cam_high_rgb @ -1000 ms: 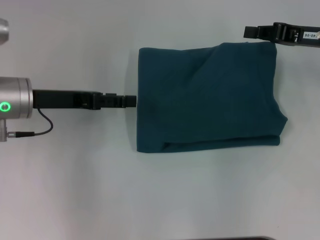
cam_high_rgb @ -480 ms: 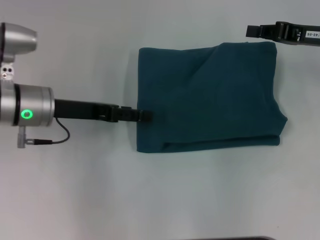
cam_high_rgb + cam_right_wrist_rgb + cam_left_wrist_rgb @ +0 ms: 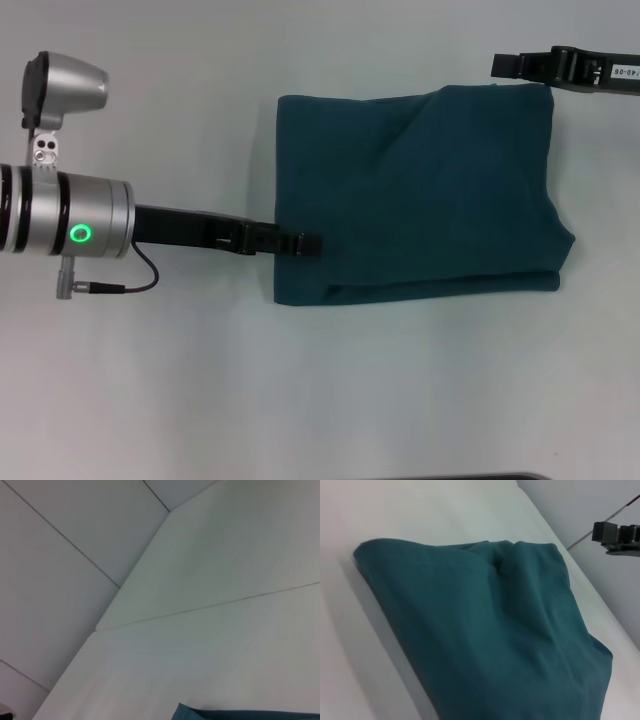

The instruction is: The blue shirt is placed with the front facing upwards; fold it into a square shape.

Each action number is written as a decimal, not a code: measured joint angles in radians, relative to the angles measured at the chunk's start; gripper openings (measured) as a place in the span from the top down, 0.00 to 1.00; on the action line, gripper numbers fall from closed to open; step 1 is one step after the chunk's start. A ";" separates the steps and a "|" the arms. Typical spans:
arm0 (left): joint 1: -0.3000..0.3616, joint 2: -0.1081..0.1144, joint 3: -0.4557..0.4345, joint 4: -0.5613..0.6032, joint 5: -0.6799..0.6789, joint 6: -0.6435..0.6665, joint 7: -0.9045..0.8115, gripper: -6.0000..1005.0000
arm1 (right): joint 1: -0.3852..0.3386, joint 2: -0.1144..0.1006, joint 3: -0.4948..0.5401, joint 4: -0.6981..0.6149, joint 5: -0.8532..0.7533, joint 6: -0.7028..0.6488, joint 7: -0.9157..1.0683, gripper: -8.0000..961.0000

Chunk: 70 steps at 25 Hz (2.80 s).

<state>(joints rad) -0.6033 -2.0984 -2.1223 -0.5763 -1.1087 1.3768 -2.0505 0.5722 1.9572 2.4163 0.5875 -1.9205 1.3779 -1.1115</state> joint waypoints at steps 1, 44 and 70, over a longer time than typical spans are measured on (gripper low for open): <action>0.000 0.000 0.000 0.000 0.000 0.000 0.000 0.05 | -0.001 0.000 0.000 0.000 0.000 0.001 0.000 0.94; -0.038 -0.006 -0.001 -0.022 0.049 -0.026 -0.032 0.98 | -0.003 0.003 0.009 0.000 0.006 0.007 -0.002 0.93; -0.016 0.122 -0.009 -0.051 0.074 0.042 -0.016 0.98 | -0.001 0.005 0.014 0.000 0.008 0.003 0.005 0.92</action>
<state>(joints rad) -0.6197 -1.9759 -2.1310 -0.6274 -1.0343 1.4186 -2.0669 0.5714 1.9619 2.4298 0.5875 -1.9128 1.3805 -1.1064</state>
